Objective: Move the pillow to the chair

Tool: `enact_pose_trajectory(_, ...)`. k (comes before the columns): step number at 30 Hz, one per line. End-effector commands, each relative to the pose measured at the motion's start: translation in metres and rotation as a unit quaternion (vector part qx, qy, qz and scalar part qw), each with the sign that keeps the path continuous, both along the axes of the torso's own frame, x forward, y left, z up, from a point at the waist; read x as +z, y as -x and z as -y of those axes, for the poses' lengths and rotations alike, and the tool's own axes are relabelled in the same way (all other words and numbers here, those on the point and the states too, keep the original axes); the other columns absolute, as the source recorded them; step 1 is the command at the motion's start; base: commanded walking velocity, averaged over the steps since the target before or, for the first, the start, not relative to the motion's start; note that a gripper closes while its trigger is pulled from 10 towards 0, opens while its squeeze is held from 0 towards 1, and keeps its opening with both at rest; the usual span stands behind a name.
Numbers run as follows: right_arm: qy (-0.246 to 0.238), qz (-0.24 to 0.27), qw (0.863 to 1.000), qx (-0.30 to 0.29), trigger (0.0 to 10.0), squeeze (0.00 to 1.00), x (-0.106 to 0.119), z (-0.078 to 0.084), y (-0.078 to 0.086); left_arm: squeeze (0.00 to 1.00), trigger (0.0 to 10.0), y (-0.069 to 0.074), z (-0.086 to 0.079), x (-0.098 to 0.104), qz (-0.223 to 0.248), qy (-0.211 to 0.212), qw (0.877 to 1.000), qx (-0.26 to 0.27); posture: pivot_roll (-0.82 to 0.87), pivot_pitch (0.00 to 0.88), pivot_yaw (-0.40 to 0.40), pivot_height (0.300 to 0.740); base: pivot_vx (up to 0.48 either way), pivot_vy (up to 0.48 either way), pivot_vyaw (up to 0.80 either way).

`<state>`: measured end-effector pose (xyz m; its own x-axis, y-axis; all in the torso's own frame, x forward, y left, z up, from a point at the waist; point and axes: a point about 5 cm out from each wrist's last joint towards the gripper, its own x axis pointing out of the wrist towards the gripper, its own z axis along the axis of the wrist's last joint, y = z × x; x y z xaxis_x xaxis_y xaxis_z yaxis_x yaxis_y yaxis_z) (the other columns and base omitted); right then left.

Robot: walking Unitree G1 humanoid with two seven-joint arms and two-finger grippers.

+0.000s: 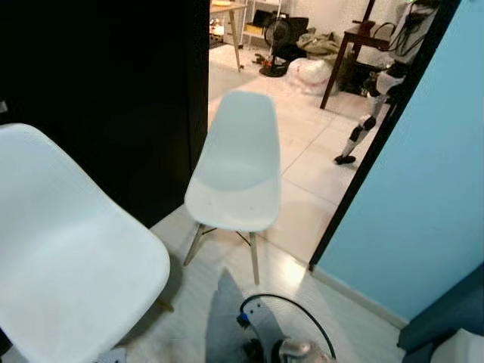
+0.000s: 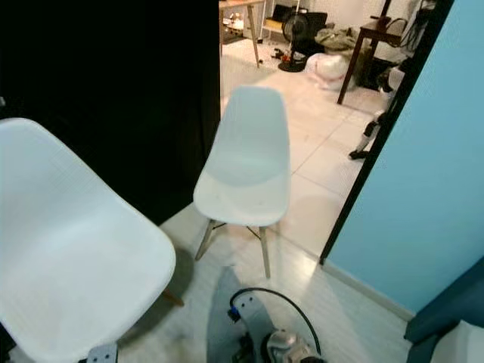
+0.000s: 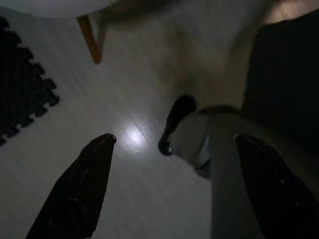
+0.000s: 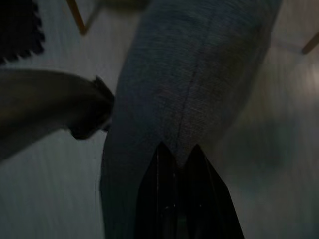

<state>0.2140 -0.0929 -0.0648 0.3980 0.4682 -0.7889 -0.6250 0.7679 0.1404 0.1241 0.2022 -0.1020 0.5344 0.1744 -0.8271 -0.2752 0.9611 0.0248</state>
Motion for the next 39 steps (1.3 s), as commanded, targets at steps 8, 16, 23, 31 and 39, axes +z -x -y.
enact_pose_trajectory(8,-0.013,0.030,0.999,-0.020,10.0,0.00,0.008,-0.004,-0.012,0.00,10.0,0.002,0.008,-0.002,-0.012,0.011,1.000,-0.011,0.11,0.018,-0.118,0.740,0.000,-0.225,0.00)
enact_pose_trajectory(16,-0.055,0.081,0.993,-0.063,10.0,0.00,0.032,-0.009,-0.045,0.00,10.0,-0.007,-0.002,0.002,0.015,0.007,1.000,0.026,0.11,0.025,-0.114,0.740,0.000,0.000,0.00)
enact_pose_trajectory(23,-0.149,0.196,0.967,-0.065,10.0,0.00,0.100,-0.041,-0.104,0.00,10.0,-0.030,-0.001,0.012,0.056,0.009,0.998,-0.022,0.11,0.019,-0.108,0.740,0.000,0.000,0.00)
enact_pose_trajectory(31,-0.232,0.255,0.935,-0.081,10.0,0.00,0.146,-0.055,-0.131,0.00,10.0,-0.052,0.000,0.022,0.091,0.006,0.995,-0.032,0.11,0.016,-0.110,0.740,0.261,0.000,0.00)
enact_pose_trajectory(39,-0.287,0.245,0.920,-0.103,10.0,0.00,0.160,-0.055,-0.139,0.00,10.0,-0.066,0.008,0.029,0.120,0.012,0.991,-0.057,0.12,0.016,-0.111,0.740,0.355,0.000,-0.27)
